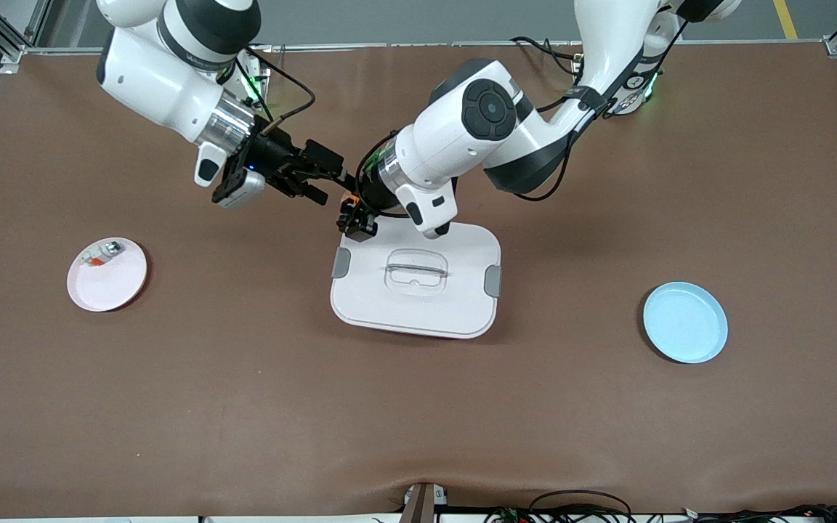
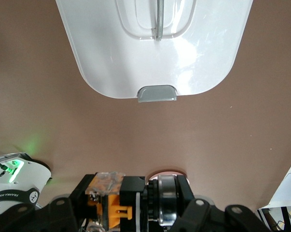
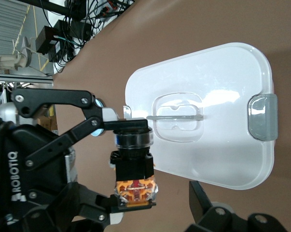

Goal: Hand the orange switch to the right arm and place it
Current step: 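Grasp the switch with the right gripper beside the left gripper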

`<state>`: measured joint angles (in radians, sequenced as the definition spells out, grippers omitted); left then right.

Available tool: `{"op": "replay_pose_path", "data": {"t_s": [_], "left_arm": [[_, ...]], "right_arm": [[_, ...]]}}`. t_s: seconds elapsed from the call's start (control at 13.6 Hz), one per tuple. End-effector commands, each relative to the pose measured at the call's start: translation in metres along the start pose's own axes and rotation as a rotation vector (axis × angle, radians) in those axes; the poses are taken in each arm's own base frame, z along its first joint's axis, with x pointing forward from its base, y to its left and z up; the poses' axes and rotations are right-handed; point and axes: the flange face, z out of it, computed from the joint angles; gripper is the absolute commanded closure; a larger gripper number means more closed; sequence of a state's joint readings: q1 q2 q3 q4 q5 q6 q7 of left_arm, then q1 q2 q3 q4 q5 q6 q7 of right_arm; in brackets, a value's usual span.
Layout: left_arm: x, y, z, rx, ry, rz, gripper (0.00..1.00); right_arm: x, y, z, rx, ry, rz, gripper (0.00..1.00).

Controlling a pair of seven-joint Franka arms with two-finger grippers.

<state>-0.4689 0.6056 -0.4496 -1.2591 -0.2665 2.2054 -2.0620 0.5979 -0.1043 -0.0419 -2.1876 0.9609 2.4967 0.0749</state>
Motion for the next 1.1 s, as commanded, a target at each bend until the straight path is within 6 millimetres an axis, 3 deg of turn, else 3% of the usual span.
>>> {"op": "replay_pose_path", "data": {"t_s": [0.0,0.88,1.03], "left_arm": [[-0.004,0.004,-0.004,-0.007,-0.021,-0.018,1.00],[-0.006,0.002,-0.009,-0.003,-0.018,-0.013,1.00],[-0.008,0.001,-0.009,-0.002,-0.018,-0.010,1.00]], "right_arm": [[-0.001,0.009,0.008,0.006,-0.006,-0.017,0.00],[0.000,0.015,0.018,0.022,-0.026,0.034,0.00],[0.000,0.016,0.020,0.020,-0.027,0.035,0.05]]}}
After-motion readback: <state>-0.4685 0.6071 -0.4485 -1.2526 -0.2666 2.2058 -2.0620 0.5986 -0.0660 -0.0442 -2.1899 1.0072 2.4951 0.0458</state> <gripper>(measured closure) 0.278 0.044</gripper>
